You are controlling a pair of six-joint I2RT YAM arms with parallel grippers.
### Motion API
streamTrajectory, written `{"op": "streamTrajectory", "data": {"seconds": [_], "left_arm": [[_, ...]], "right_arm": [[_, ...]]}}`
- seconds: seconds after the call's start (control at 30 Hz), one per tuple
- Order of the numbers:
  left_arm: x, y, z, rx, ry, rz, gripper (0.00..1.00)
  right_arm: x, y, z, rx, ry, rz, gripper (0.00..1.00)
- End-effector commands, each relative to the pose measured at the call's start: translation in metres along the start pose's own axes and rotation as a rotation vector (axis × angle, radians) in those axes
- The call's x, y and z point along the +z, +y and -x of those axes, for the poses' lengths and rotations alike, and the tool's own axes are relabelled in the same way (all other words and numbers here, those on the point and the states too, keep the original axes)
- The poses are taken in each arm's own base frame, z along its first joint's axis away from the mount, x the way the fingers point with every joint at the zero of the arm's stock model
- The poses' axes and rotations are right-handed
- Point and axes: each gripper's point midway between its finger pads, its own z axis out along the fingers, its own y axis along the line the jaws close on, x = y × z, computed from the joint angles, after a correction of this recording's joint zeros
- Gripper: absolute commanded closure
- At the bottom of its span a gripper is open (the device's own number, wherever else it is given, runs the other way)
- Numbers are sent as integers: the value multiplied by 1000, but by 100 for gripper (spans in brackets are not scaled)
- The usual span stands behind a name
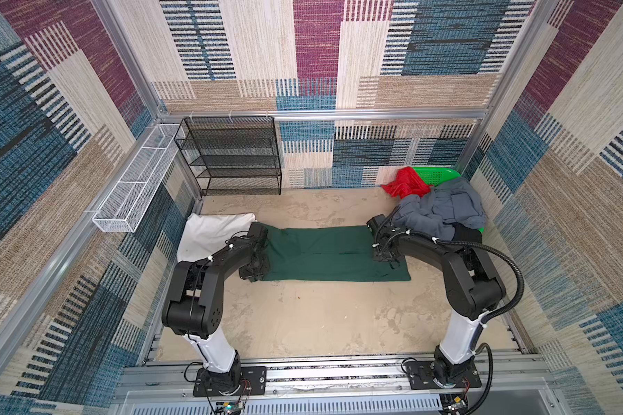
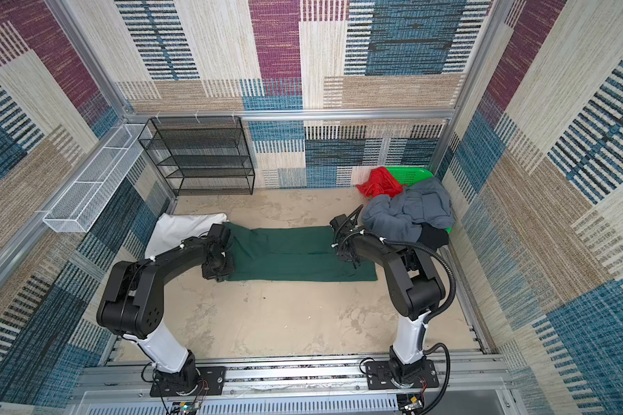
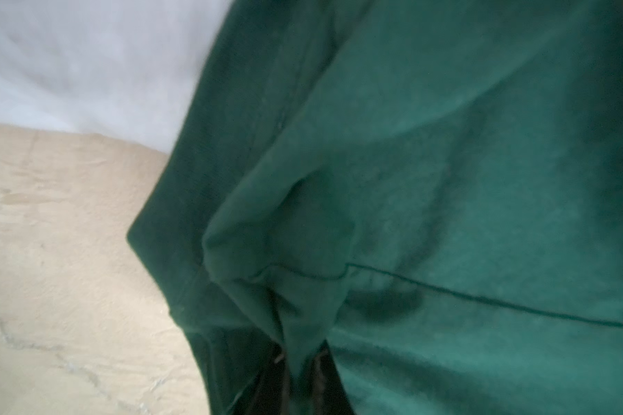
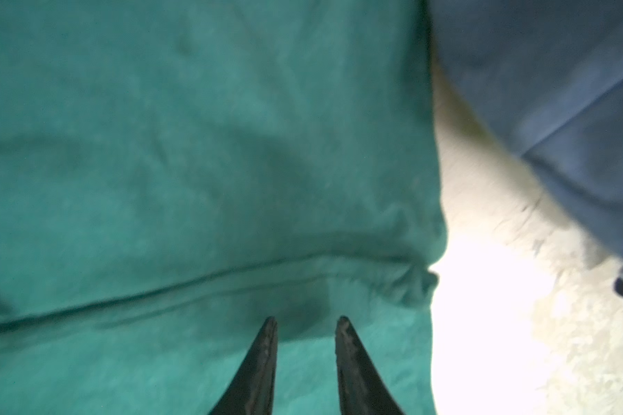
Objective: Fold and stack the t-shirts
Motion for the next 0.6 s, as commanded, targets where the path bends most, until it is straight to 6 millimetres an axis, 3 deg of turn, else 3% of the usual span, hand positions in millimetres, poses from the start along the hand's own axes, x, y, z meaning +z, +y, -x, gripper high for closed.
{"op": "streamTrajectory", "data": {"seconds": [0.0, 0.17, 0.33, 0.57], "left_arm": [[-6, -3, -9, 10, 36, -35, 88], [-25, -14, -6, 11, -5, -104, 58], [-50, -23, -3, 25, -54, -159, 44], [-96, -26, -4, 57, -143, -183, 31]], "right_arm": [[-1, -13, 1, 0, -2, -47, 69], [-25, -8, 17, 30, -61, 34, 69], [-44, 11, 36, 36, -101, 156, 64], [-46, 55, 57, -35, -135, 261, 54]]}}
